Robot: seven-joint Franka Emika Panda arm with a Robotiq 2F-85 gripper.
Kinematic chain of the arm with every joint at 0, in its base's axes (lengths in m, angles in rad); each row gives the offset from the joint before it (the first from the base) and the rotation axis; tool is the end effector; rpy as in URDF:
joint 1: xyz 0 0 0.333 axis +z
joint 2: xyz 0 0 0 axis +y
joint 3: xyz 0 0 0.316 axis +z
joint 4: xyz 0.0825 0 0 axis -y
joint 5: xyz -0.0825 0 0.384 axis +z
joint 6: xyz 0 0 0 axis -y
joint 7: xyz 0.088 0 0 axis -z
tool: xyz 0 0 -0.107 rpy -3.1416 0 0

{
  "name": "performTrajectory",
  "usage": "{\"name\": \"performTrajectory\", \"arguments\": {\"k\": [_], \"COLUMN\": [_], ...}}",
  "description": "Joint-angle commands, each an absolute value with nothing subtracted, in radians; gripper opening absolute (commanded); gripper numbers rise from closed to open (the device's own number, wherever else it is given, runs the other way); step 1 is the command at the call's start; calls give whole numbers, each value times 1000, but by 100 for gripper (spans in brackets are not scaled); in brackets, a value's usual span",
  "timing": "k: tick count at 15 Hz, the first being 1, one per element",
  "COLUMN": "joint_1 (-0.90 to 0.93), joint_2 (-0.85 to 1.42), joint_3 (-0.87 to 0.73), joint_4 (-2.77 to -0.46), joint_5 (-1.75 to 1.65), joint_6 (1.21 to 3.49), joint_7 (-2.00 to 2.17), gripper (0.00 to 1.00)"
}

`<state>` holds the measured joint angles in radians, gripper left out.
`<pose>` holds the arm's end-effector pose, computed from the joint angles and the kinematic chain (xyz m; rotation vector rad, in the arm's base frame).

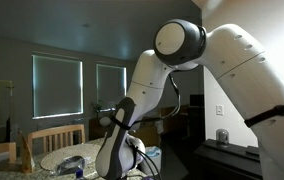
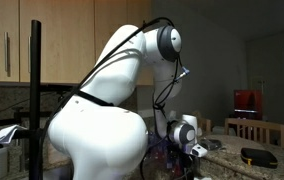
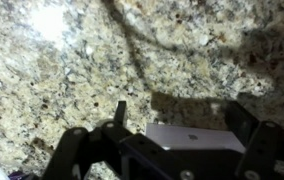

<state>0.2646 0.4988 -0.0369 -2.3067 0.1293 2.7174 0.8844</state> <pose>0.4945 0.1083 0.1216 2.8882 -1.1757 -0.1397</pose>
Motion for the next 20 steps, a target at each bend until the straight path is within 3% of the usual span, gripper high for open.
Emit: {"name": "performTrajectory", "arguments": {"k": [1, 13, 20], "joint_1": [257, 271, 318], "joint_2": [491, 601, 637], "joint_3": [-26, -18, -34], "joint_4": [-2295, -2127, -2078], "joint_5": [124, 203, 152], "joint_6": [2660, 2586, 2720], "joint_7": [862, 1040, 1043], "gripper": [100, 100, 100]}}
